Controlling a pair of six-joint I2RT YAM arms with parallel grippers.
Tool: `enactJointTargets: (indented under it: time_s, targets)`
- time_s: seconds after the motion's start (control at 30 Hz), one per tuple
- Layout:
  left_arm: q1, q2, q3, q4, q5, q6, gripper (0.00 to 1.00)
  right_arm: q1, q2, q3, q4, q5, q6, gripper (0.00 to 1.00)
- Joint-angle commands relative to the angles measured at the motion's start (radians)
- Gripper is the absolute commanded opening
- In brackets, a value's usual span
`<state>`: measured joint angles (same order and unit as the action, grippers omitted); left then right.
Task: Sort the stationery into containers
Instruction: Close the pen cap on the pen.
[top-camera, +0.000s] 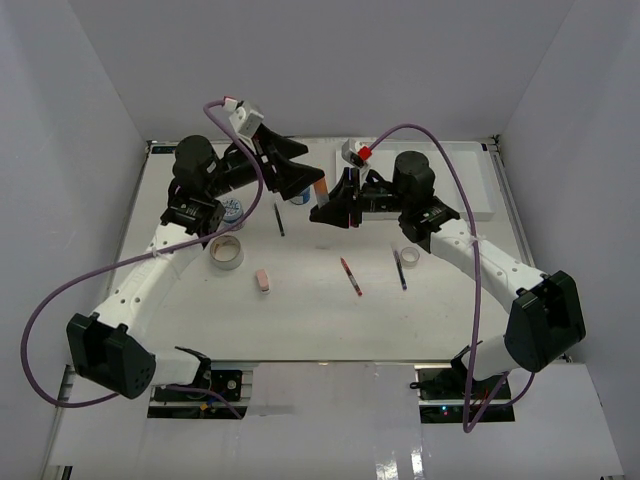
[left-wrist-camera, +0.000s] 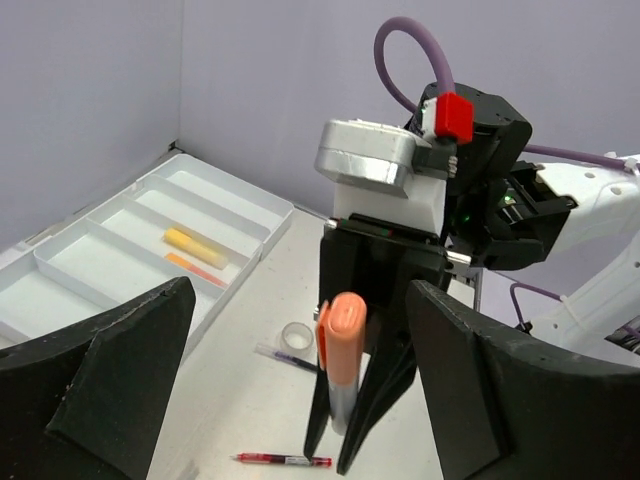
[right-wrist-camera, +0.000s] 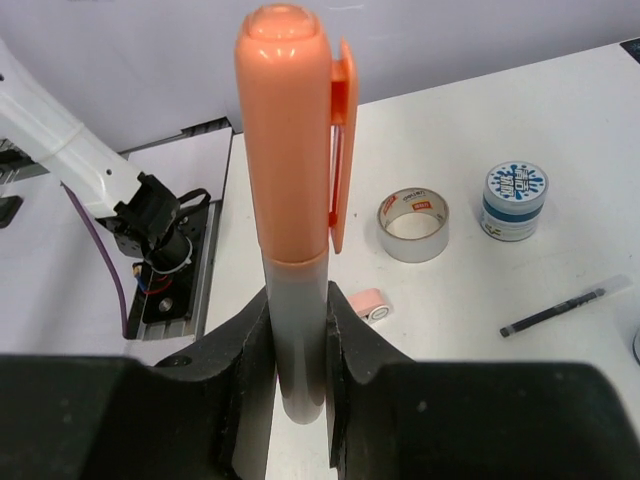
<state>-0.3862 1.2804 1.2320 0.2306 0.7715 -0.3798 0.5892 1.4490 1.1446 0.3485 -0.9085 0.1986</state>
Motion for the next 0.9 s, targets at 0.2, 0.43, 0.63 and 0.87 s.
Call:
enactJointTargets:
  time_s: [0.2, 0.43, 0.63, 0.87]
  targets:
    - [0.003, 0.119, 0.141, -0.037, 0.103, 0.010, 0.93, -0.002, 0.008, 0.049, -0.054, -0.059, -0.057, 0.09]
    - [0.003, 0.119, 0.121, -0.027, 0.129, -0.016, 0.78, -0.002, 0.013, 0.056, -0.052, -0.061, -0.059, 0.09]
    - [0.003, 0.099, 0.078, 0.002, 0.146, -0.034, 0.73, -0.003, 0.021, 0.066, -0.054, -0.063, -0.056, 0.09]
    - [0.003, 0.091, 0.046, 0.101, 0.175, -0.079, 0.73, -0.002, 0.024, 0.072, -0.054, -0.069, -0.047, 0.09]
